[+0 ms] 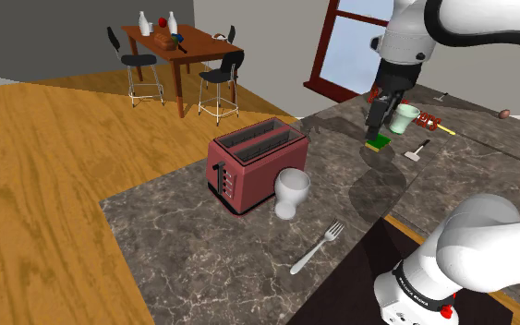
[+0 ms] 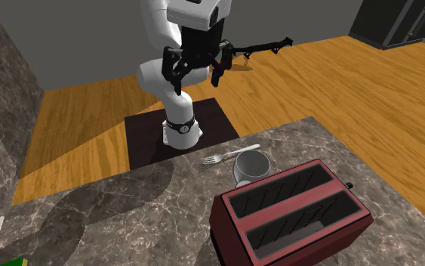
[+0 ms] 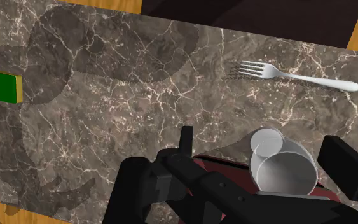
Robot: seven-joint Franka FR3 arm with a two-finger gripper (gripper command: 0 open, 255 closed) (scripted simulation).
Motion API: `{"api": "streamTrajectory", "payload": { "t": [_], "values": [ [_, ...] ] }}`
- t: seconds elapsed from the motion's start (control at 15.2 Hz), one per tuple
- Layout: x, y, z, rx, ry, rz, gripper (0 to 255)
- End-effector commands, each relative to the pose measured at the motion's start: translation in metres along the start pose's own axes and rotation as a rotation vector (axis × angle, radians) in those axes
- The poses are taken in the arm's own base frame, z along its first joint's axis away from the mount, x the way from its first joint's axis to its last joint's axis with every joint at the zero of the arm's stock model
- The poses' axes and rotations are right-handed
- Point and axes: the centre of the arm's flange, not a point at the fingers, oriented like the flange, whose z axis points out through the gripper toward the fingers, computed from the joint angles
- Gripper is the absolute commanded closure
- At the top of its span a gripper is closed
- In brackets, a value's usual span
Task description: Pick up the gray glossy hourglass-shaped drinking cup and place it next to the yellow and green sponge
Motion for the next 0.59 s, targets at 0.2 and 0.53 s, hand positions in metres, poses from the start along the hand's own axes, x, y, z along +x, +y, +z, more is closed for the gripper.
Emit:
{"api": "streamTrajectory", "payload": {
  "t": [0.2, 0.53],
  "values": [
    [0.028, -0.014, 0.026, -0.009, -0.010, 0.002, 0],
    [0.075, -0.037, 0.071, -0.024, -0.026, 0.006, 0]
  ]
}}
